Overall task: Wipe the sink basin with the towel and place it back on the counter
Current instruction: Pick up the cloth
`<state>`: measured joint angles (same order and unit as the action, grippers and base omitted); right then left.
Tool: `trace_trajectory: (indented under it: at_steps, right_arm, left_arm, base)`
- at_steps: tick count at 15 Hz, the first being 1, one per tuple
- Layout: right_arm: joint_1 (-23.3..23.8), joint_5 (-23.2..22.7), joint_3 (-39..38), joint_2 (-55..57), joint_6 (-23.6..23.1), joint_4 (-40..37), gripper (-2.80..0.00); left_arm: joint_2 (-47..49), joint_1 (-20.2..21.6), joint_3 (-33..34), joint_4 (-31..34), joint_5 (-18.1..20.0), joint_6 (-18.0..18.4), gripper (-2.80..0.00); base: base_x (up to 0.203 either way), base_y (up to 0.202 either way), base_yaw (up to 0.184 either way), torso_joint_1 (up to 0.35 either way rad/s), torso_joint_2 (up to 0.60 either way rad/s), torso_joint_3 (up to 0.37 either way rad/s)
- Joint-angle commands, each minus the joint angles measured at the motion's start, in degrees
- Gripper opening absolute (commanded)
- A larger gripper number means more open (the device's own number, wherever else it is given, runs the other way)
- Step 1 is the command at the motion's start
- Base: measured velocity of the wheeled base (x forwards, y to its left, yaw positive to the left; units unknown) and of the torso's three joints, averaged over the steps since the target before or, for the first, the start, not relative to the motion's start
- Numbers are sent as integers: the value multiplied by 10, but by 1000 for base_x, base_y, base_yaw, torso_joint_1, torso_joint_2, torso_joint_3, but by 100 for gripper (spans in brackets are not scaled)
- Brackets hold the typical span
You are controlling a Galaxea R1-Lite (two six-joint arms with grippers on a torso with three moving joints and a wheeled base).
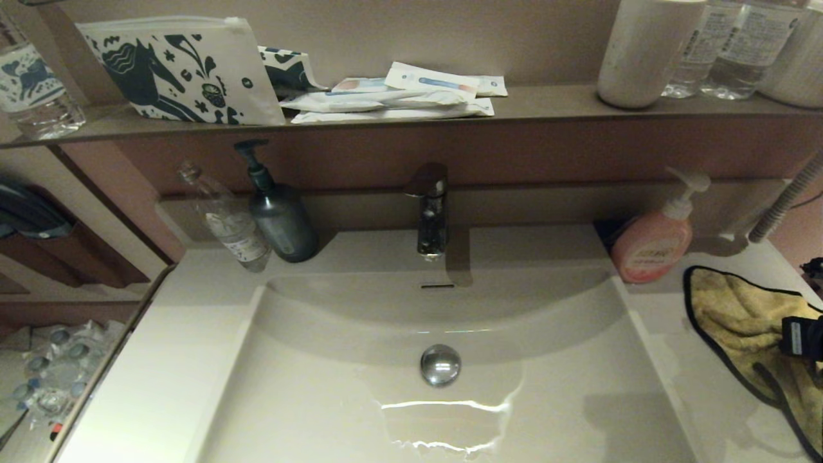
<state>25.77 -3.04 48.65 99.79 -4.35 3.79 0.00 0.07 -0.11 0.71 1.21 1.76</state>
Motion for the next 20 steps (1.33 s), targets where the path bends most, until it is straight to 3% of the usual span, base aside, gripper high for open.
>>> trace_trajectory:
  at_steps: [1, 4, 7, 11, 13, 15, 20]
  right_arm:
    - [-6, -4, 1, -39, 1, -23, -280]
    - [-38, -17, 2, -112, 19, -76, -280]
    - [-100, -19, 11, -193, 39, -137, -280]
    - [-197, -19, 118, -262, 95, -291, -280]
    - [-243, -15, 153, -281, 115, -325, -280]
    - [-287, 2, 184, -286, 141, -350, -280]
    - [-456, 72, 236, -253, 193, -363, -280]
  left_arm:
    - [1, 0, 0, 0, 0, 0, -280]
    - [1, 0, 0, 0, 0, 0, -280]
    - [1, 0, -1, 0, 0, 0, -280]
    - [1, 0, 0, 0, 0, 0, -280]
    - [1, 0, 0, 0, 0, 0, -280]
    - [1, 0, 0, 0, 0, 0, -280]
    - [1, 0, 0, 0, 0, 0, -280]
  base:
    - [0, 0, 0, 0, 0, 0]
    - [0, 0, 0, 0, 0, 0]
    - [0, 0, 0, 0, 0, 0]
    - [0, 0, 0, 0, 0, 0]
    - [0, 0, 0, 0, 0, 0]
    - [0, 0, 0, 0, 0, 0]
    - [0, 0, 0, 0, 0, 0]
